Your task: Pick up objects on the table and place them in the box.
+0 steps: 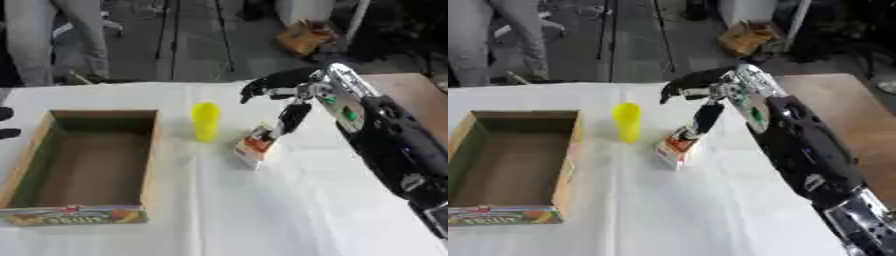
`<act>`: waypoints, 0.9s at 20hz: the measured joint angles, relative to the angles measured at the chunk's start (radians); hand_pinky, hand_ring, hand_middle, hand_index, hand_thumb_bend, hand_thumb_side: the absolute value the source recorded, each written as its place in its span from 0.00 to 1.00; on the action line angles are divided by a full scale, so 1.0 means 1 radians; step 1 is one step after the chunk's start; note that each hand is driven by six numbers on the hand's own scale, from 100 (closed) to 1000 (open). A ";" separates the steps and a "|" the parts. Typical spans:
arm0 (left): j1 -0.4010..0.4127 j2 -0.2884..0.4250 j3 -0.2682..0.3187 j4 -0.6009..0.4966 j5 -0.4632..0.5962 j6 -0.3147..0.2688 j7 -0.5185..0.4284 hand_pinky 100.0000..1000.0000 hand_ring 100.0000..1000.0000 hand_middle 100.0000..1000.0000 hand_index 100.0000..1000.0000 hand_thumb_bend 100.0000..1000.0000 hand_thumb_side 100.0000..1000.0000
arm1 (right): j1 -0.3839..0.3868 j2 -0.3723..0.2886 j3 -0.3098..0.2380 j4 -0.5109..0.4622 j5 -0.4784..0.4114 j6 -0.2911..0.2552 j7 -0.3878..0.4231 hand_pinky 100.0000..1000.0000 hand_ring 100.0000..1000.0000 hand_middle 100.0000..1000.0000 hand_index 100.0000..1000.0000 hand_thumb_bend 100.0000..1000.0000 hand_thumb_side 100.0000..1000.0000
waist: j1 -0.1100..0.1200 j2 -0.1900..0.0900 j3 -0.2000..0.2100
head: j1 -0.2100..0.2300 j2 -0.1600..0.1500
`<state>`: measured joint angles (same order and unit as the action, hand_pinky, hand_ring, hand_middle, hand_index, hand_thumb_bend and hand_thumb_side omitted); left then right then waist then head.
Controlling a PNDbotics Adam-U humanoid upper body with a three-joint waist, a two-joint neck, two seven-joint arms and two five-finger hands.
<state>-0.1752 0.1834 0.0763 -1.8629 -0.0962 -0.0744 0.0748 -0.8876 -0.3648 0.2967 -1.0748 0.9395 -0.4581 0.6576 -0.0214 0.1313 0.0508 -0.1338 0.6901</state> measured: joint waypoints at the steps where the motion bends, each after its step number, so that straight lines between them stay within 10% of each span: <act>1: 0.000 0.000 0.000 0.000 0.000 0.000 0.000 0.63 0.75 0.61 0.81 0.32 1.00 | 0.000 0.003 0.000 0.004 0.014 -0.006 -0.006 1.00 1.00 0.98 0.95 0.52 0.32 | 0.000 0.000 0.000 | 0.000 0.000; 18: 0.000 -0.004 0.000 0.000 0.007 -0.005 -0.004 0.63 0.75 0.61 0.81 0.33 1.00 | 0.026 0.055 0.037 0.071 0.250 -0.123 -0.123 1.00 1.00 0.97 0.94 0.52 0.33 | -0.004 -0.009 -0.001 | 0.000 -0.008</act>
<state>-0.1757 0.1793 0.0763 -1.8633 -0.0894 -0.0792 0.0707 -0.8615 -0.3098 0.3337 -1.0040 1.1892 -0.5811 0.5347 -0.0252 0.1227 0.0496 -0.1335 0.6824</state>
